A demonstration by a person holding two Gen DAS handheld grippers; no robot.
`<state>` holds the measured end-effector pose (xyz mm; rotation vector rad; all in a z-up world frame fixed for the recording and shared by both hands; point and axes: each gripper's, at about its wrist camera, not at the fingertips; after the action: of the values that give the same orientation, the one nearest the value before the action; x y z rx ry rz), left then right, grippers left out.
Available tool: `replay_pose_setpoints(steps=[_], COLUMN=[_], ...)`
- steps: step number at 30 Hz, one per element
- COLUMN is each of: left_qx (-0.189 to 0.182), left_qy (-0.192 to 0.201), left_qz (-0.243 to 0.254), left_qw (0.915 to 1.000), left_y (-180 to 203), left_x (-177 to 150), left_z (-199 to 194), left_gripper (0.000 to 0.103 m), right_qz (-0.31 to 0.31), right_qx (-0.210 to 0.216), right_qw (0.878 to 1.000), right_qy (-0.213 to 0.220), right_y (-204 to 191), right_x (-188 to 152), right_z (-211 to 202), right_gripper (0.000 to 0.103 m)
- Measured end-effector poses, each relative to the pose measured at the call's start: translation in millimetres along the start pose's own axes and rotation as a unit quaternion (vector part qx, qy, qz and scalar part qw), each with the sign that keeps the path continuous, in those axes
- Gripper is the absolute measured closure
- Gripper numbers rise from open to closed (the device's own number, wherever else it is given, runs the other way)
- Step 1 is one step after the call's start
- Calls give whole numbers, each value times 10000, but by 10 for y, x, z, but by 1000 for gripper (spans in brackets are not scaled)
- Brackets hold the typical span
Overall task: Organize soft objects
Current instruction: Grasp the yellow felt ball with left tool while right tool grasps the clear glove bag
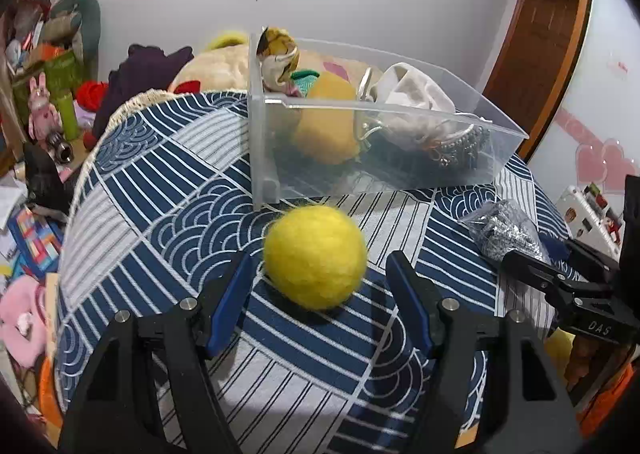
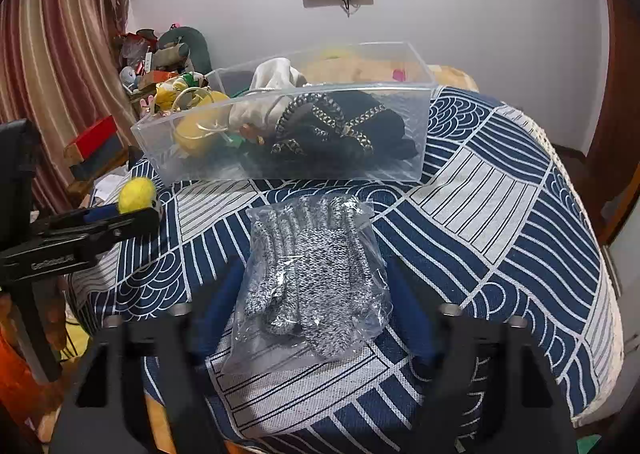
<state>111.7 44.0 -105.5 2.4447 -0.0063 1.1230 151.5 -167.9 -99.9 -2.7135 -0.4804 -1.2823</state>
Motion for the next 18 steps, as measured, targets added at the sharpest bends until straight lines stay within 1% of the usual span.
replay_pose_setpoints(steps=[1, 2, 3, 4, 8, 15, 18], left_qx=[-25, -53, -59, -72, -39, -33, -71], left_qy=[16, 33, 20, 14, 101, 365, 502], left_qz=[-26, -38, -23, -3, 118, 397, 499], left_qw=[10000, 10000, 10000, 10000, 9999, 9985, 9975], left_y=[-7, -6, -3, 4, 66, 255, 335], left_x=[1, -1, -1, -3, -13, 37, 112], left_z=[6, 14, 20, 22, -33, -220, -307], left_gripper=[41, 49, 52, 58, 58, 58, 58], right_qz=[-27, -43, -45, -43, -33, 30, 54], right_qx=[-4, 3, 26, 67, 163, 251, 267], right_qw=[10000, 10000, 10000, 10000, 9998, 9990, 9980], right_qy=[18, 40, 52, 58, 131, 363, 574], right_y=[3, 4, 9, 17, 38, 48, 45], right_x=[-2, 0, 1, 1, 2, 74, 151], right_z=[-13, -25, -35, -46, -104, -273, -396], right_gripper=[50, 57, 60, 65, 74, 76, 76])
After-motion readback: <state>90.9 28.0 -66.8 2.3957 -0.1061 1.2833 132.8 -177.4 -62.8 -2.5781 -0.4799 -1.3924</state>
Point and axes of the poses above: each gripper's, at about its wrist camera, not at the fingertips, and z roughly the way its jaws point, y to its right, x to its top, and after that the axes turned 15 degrees about -x, right-handed
